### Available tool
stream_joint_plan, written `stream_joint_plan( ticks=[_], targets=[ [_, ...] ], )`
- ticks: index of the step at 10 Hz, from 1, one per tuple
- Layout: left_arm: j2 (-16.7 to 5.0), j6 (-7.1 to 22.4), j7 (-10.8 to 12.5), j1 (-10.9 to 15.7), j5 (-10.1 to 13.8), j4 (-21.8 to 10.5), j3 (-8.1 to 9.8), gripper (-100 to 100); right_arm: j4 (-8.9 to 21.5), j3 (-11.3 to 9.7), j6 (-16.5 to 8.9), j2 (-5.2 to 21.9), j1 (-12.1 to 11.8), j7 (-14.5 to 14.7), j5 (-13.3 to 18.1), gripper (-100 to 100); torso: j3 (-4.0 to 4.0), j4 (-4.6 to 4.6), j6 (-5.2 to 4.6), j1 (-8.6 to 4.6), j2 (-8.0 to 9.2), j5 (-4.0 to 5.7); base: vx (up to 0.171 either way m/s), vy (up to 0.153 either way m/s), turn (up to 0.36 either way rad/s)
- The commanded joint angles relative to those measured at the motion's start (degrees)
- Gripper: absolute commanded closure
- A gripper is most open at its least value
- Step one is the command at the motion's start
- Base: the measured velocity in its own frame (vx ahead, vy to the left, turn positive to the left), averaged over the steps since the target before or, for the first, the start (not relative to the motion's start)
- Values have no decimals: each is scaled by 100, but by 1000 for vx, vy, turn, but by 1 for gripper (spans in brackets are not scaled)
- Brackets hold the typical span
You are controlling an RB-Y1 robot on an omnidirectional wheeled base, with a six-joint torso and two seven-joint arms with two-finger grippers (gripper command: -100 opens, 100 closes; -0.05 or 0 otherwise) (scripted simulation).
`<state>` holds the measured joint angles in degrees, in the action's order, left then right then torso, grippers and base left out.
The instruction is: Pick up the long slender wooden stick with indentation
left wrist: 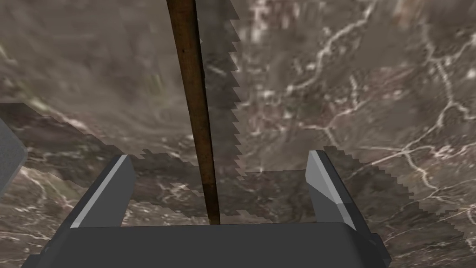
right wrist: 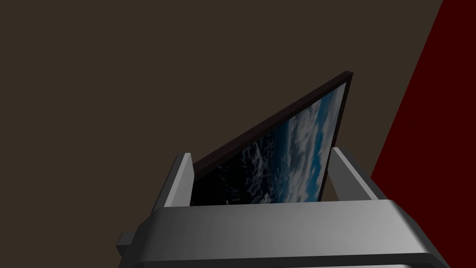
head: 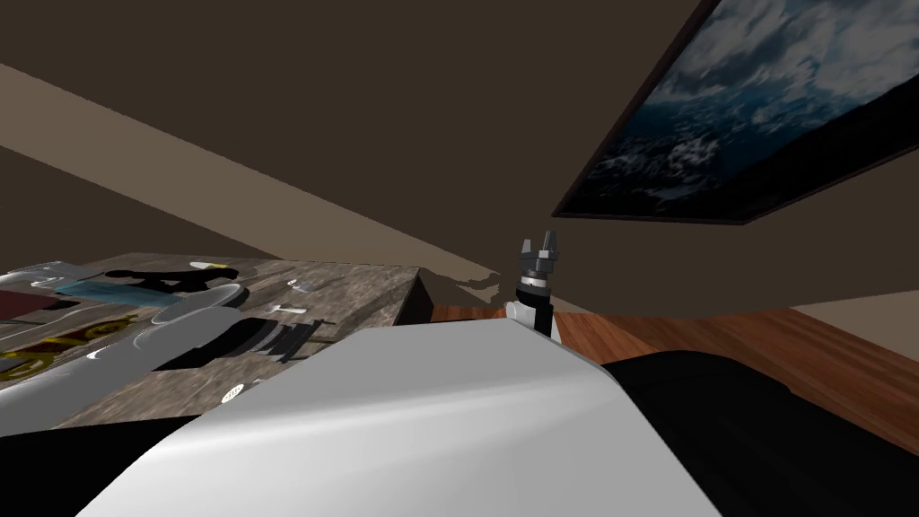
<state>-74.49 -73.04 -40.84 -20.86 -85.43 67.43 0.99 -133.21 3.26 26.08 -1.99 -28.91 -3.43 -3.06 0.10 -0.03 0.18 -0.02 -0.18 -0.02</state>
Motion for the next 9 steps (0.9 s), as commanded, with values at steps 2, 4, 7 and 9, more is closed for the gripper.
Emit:
stream_joint_plan(
  ticks=[2, 4, 7, 9],
  targets=[
    [-93, 78, -8, 334, 70, -55, -406, -100, 0, 0, 0, 0, 0, 0, 0, 0, -1, 0, -2, 0, 2, 0, 11, -1, 92],
    [-143, 132, -20, 565, 109, -105, -680, -100, 0, 0, 0, 0, 1, 0, 0, 0, -1, 0, -2, -1, 3, 0, 11, -4, 74],
    [-244, 239, -43, 993, 187, -205, -1129, -100, 0, 0, 0, 0, 0, 0, 0, 0, 1, 0, -2, -9, -2, 2, 24, -25, 79],
    [-226, 224, -39, 1001, 170, -212, -1183, -100, 0, 0, 0, 0, 0, 0, 0, 0, 2, -1, -1, -8, -2, 2, 12, -13, 36]
  ],
)
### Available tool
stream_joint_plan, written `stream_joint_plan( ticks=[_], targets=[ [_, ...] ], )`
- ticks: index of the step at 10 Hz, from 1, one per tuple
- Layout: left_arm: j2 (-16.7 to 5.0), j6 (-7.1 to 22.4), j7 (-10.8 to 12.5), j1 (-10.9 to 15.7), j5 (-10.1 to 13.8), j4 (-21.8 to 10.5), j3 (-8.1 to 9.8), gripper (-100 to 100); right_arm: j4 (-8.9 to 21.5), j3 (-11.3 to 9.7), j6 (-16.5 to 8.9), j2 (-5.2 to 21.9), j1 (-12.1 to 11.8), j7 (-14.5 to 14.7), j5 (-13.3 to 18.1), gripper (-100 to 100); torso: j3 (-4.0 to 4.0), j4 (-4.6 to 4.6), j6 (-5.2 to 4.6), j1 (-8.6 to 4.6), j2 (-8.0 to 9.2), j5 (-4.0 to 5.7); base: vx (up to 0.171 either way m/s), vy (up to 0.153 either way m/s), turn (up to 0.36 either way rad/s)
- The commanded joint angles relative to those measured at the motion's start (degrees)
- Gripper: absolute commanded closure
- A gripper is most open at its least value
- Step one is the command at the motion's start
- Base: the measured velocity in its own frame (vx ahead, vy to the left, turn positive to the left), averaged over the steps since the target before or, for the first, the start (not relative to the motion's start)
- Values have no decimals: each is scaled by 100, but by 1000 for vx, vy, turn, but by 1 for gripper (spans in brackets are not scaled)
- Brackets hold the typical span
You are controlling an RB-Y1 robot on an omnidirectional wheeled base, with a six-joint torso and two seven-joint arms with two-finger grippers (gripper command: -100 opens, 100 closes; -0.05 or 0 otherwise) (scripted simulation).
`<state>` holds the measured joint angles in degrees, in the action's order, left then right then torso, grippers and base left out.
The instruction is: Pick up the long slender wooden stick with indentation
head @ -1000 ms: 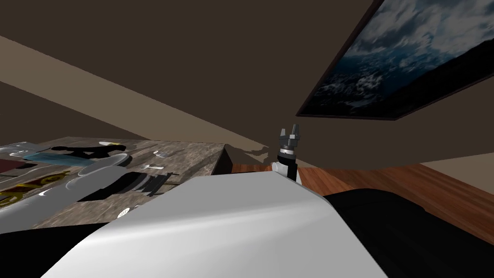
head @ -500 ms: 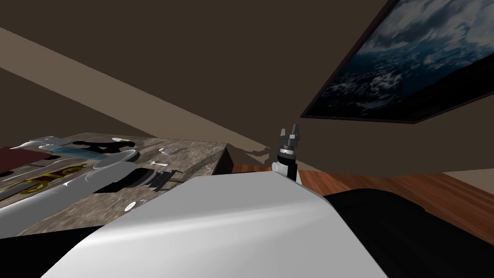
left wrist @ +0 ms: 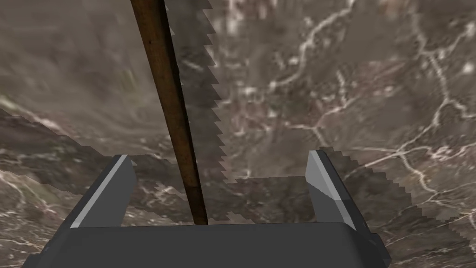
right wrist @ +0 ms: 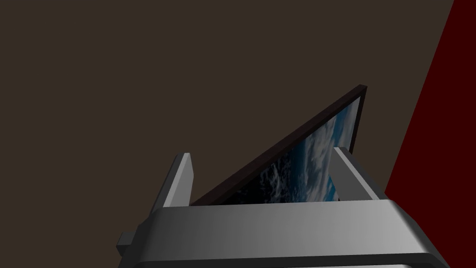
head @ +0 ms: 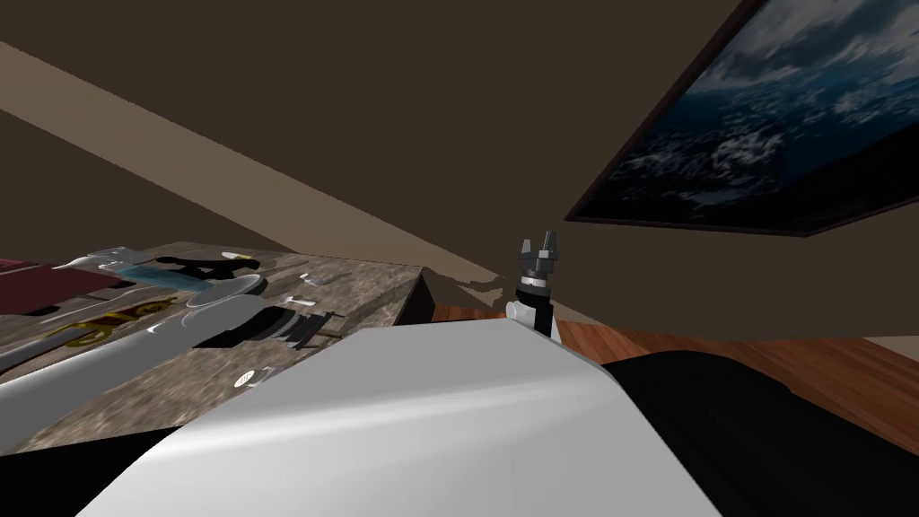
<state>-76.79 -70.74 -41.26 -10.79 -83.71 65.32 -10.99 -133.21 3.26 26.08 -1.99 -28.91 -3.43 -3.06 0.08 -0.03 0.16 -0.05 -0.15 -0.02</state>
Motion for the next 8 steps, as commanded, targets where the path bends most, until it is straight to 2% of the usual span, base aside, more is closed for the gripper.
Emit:
stream_joint_plan(
  ticks=[1, 5, 6, 7, 8],
  targets=[
    [0, 0, 0, 0, 0, 0, 0, 100, 0, 0, 0, 0, 0, 0, 0, 0, 0, 0, 0, 0, 0, 0, 0, 0, 0],
    [0, -5, 0, -2, 0, 0, 0, 100, 0, 0, 0, 0, 0, 0, 0, 0, -1, 1, -1, 5, 2, -2, 0, -1, -2],
    [0, -5, 1, -2, -1, 0, 0, 0, 0, 0, 0, 0, 0, 0, 0, 0, -2, 2, -1, 5, 3, -2, 0, 0, 0],
    [36, -45, 11, -210, -24, 57, 203, 100, 0, 0, 0, 0, 0, 0, 0, 0, -2, 2, -1, 6, 3, -2, -27, 37, -70],
    [86, -98, 22, -434, -63, 107, 406, 100, 0, 0, 0, 0, 1, 0, 0, 0, -8, 3, -1, 17, 13, -4, -40, 40, -166]
  ],
)
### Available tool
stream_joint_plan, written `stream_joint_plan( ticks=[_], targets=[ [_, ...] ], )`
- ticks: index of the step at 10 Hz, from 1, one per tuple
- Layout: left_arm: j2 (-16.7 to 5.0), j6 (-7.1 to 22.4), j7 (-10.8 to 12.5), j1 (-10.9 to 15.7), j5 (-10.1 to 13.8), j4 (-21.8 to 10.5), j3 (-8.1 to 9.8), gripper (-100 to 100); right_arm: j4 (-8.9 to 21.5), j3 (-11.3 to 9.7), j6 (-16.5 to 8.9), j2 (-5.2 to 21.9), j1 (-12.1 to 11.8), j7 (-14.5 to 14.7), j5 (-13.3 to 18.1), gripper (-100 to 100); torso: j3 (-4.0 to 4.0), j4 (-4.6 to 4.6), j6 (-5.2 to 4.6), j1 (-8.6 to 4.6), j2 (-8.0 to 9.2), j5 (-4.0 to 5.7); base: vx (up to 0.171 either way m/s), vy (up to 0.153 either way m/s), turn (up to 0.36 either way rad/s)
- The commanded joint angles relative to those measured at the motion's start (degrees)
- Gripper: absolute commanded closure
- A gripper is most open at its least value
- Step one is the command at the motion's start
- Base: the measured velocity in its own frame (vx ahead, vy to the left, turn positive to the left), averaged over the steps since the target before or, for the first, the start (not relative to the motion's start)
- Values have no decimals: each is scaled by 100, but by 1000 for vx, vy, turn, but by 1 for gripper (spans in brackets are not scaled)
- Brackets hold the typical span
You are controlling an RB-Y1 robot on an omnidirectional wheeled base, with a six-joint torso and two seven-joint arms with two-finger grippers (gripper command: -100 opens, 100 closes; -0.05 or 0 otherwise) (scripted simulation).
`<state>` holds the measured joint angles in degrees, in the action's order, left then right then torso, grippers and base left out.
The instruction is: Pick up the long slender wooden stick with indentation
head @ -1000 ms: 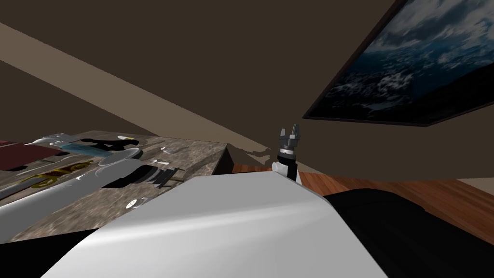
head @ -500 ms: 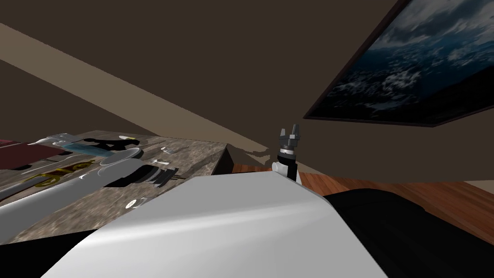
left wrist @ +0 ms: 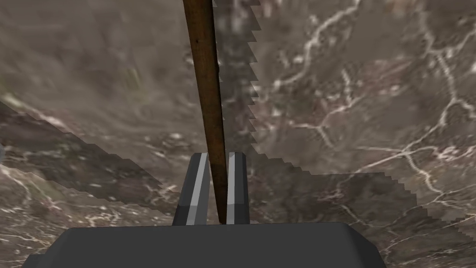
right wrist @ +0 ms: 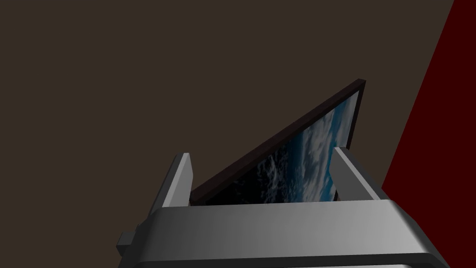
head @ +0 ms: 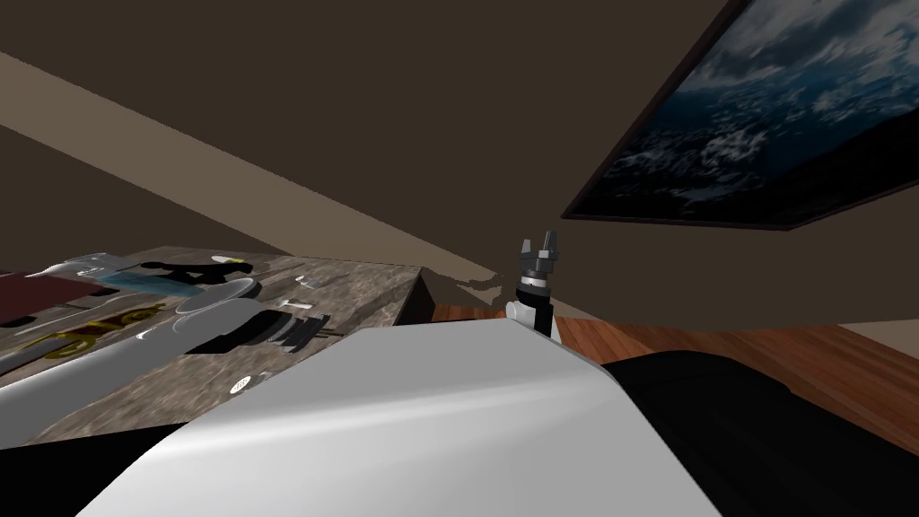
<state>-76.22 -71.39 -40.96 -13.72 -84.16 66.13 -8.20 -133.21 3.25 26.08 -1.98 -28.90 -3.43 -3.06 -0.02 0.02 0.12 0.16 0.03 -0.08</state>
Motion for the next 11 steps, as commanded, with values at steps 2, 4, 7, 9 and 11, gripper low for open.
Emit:
stream_joint_plan(
  ticks=[2, 4, 7, 9, 11],
  targets=[
    [80, -87, 3, -380, -57, 76, 410, 100, 0, 0, 0, 0, -1, 0, 0, 0, 1, 0, 3, -2, -3, 0, -18, 18, -82],
    [130, -141, 15, -611, -96, 126, 695, 100, 0, 0, 0, 0, -1, 0, 0, 0, 3, 0, 2, -10, -7, 2, -10, 3, -74],
    [180, -195, 26, -843, -135, 176, 1014, 100, 0, 0, 0, 0, -1, 0, 0, 0, 5, -2, 2, -13, -9, 3, -10, 2, -75],
    [230, -248, 38, -1074, -174, 226, 1287, 100, 0, 0, 0, 0, 0, 0, 0, 0, 6, -2, 1, -14, -10, 2, -10, 1, -93],
    [280, -302, 50, -1305, -214, 276, 1559, 100, 0, 0, 0, 0, -1, 0, 0, 0, 5, -3, 3, -14, -8, 3, -13, 1, -83]
  ],
)
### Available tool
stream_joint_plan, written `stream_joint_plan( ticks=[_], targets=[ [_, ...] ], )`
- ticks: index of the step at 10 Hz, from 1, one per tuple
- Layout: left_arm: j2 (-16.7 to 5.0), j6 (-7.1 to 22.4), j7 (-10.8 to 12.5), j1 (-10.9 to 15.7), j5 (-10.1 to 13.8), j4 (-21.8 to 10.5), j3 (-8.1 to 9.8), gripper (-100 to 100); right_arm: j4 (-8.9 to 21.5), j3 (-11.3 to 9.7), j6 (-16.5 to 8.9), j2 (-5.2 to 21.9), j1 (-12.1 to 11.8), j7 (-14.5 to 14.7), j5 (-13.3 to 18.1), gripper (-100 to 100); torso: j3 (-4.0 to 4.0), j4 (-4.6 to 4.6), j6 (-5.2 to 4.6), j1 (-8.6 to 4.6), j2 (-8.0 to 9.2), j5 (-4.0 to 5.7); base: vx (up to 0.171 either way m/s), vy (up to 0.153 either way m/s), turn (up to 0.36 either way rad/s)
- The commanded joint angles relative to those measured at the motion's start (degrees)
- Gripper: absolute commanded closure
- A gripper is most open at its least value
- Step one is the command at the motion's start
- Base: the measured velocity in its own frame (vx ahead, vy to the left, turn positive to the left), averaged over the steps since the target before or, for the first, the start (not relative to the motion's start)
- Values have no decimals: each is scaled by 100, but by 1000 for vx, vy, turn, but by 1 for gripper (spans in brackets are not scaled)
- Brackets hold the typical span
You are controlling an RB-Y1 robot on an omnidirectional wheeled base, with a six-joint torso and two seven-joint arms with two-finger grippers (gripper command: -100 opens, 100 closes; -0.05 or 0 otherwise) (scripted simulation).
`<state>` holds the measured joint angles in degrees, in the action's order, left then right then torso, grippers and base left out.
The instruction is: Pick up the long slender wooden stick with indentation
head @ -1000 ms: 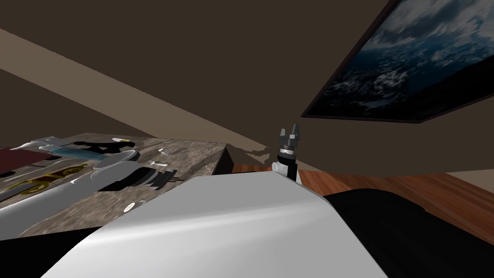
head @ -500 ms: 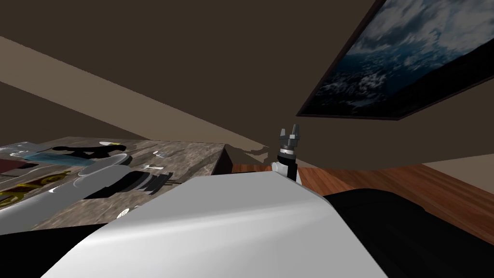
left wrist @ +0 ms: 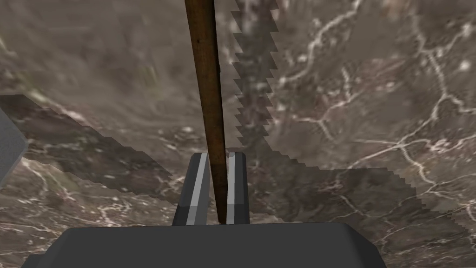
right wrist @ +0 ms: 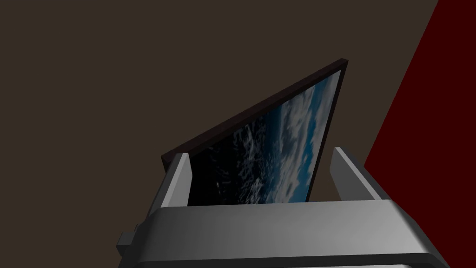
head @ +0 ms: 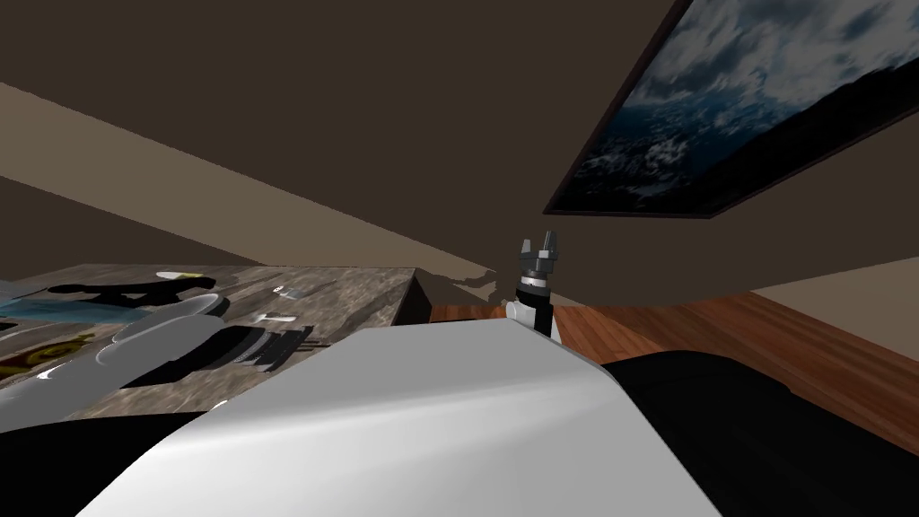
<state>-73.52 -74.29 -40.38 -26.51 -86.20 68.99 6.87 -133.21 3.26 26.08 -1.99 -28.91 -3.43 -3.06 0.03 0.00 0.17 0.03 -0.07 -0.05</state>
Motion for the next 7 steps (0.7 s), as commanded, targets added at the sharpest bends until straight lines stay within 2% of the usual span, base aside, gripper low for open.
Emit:
stream_joint_plan(
  ticks=[1, 2, 3, 4, 5, 6, 7],
  targets=[
    [61, -65, 3, -257, -49, 40, 286, 100, 0, 0, 0, 0, 0, 0, 0, 0, 0, 0, 0, 0, 0, 0, -12, 0, -107],
    [111, -118, 15, -460, -88, 90, 465, 100, 0, 0, 0, 0, 0, 0, 0, 0, 0, -1, -1, 0, 1, 0, -18, 1, -172],
    [111, -118, 15, -489, -88, 90, 598, 100, 0, 0, 0, 0, 1, 0, 0, 0, 0, -1, -3, 0, 1, 0, -15, 4, -66],
    [161, -172, 27, -720, -127, 141, 781, 100, 0, 0, 0, 0, 0, 0, 0, 0, 1, -1, -1, 0, -1, 2, -12, 0, -114],
    [161, -172, 27, -720, -127, 141, 870, 100, 0, 0, 0, 0, 0, 0, 0, 0, 1, -1, -2, -1, -1, 2, -11, 2, -53],
    [141, -175, 31, -689, -112, 137, 809, 100, 0, 0, 0, 0, 0, 0, 0, 0, 2, -2, 0, -1, -3, 2, 0, 0, 0],
    [140, -179, 27, -694, -113, 136, 823, 0, 0, 0, 0, 0, 0, 0, 0, 0, 4, -3, 0, -1, -5, 0, 0, 0, 0]
  ],
)
